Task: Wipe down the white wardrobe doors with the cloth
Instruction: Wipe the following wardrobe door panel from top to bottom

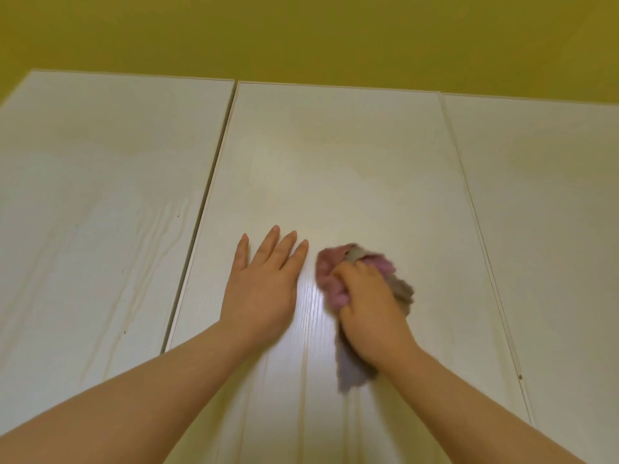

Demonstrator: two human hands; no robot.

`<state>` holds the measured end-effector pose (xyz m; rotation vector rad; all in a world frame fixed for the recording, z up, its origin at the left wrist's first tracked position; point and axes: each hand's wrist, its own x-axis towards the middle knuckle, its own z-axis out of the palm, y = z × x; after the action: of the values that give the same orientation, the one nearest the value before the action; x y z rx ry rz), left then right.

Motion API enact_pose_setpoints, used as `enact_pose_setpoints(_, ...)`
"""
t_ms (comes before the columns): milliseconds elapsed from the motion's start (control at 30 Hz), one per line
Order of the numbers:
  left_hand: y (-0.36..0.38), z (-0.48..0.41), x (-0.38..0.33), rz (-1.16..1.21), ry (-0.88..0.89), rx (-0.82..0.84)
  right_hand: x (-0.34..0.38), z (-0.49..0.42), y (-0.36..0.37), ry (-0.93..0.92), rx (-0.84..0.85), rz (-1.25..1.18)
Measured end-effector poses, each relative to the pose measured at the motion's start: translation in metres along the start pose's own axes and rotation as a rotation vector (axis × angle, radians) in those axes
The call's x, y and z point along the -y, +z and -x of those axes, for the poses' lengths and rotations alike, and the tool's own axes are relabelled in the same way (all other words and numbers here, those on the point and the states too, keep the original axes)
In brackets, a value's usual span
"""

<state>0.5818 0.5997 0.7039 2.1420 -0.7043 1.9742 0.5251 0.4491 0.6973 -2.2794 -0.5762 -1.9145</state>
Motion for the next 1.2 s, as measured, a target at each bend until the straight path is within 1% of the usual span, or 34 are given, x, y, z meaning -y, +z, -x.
enact_pose_setpoints(67, 0.004, -0.001, 0.000, -0.008, 0.056, -0.131, 0.003, 0.010, -0.004, -0.116, 0.089, 0.089)
enact_pose_setpoints(100, 0.007, -0.002, -0.002, 0.005, 0.091, -0.175, 0.000, 0.009, -0.011, -0.145, 0.093, 0.093)
enact_pose_setpoints(133, 0.008, -0.003, -0.005, 0.017, 0.126, -0.215, -0.004, 0.004, -0.021, -0.137, 0.081, 0.054)
enact_pose_setpoints(167, 0.009, -0.004, -0.010, 0.030, 0.158, -0.230, -0.009, 0.000, -0.030, -0.088, 0.054, 0.000)
enact_pose_setpoints(200, 0.008, -0.005, -0.015, 0.047, 0.188, -0.246, -0.015, -0.005, -0.039, 0.001, 0.006, -0.022)
enact_pose_setpoints(233, 0.006, -0.007, -0.020, 0.057, 0.212, -0.261, -0.021, -0.008, -0.046, 0.087, -0.048, -0.007)
enact_pose_setpoints(300, 0.007, -0.012, -0.030, 0.052, 0.245, -0.271, -0.029, -0.006, -0.051, 0.183, -0.131, 0.079)
enact_pose_setpoints(333, 0.009, -0.013, -0.034, 0.045, 0.255, -0.270, -0.028, -0.003, -0.050, 0.180, -0.146, 0.078)
enact_pose_setpoints(367, 0.010, -0.015, -0.039, 0.049, 0.255, -0.267, -0.024, 0.001, -0.048, 0.141, -0.125, 0.069)
enact_pose_setpoints(433, 0.010, -0.019, -0.051, 0.088, 0.241, -0.273, -0.016, 0.007, -0.042, 0.008, 0.030, 0.073)
enact_pose_setpoints(467, 0.010, -0.020, -0.055, 0.099, 0.226, -0.279, -0.018, 0.008, -0.042, -0.038, 0.100, 0.085)
enact_pose_setpoints(500, 0.011, -0.022, -0.059, 0.099, 0.214, -0.287, -0.021, 0.007, -0.046, -0.041, 0.130, 0.103)
enact_pose_setpoints(567, 0.011, -0.027, -0.064, 0.081, 0.206, -0.327, -0.036, 0.000, -0.064, 0.073, 0.079, 0.128)
enact_pose_setpoints(633, 0.011, -0.032, -0.065, 0.069, 0.199, -0.364, -0.048, 0.000, -0.078, 0.230, -0.037, 0.146)
enact_pose_setpoints(700, 0.010, -0.035, -0.067, 0.079, 0.191, -0.379, -0.050, 0.012, -0.079, 0.263, -0.086, 0.098)
enact_pose_setpoints(767, 0.008, -0.036, -0.072, 0.096, 0.211, -0.377, -0.043, 0.031, -0.071, 0.199, -0.024, 0.050)
enact_pose_setpoints(833, 0.009, -0.034, -0.081, 0.102, 0.254, -0.389, -0.037, 0.048, -0.067, 0.113, 0.117, 0.073)
enact_pose_setpoints(867, 0.011, -0.032, -0.089, 0.111, 0.274, -0.395, -0.039, 0.051, -0.071, 0.092, 0.163, 0.102)
enact_pose_setpoints(900, 0.012, -0.032, -0.095, 0.121, 0.283, -0.398, -0.041, 0.047, -0.078, 0.087, 0.170, 0.112)
enact_pose_setpoints(967, 0.013, -0.030, -0.104, 0.111, 0.282, -0.396, -0.050, 0.033, -0.095, 0.158, 0.128, 0.115)
enact_pose_setpoints(1033, 0.017, -0.028, -0.110, 0.085, 0.264, -0.386, -0.063, 0.018, -0.114, 0.267, 0.116, 0.163)
enact_pose_setpoints(1100, 0.022, -0.026, -0.112, 0.078, 0.236, -0.383, -0.073, 0.016, -0.122, 0.306, 0.088, 0.193)
enact_pose_setpoints(1200, 0.028, -0.021, -0.113, 0.075, 0.203, -0.363, -0.070, 0.047, -0.112, 0.330, -0.030, 0.183)
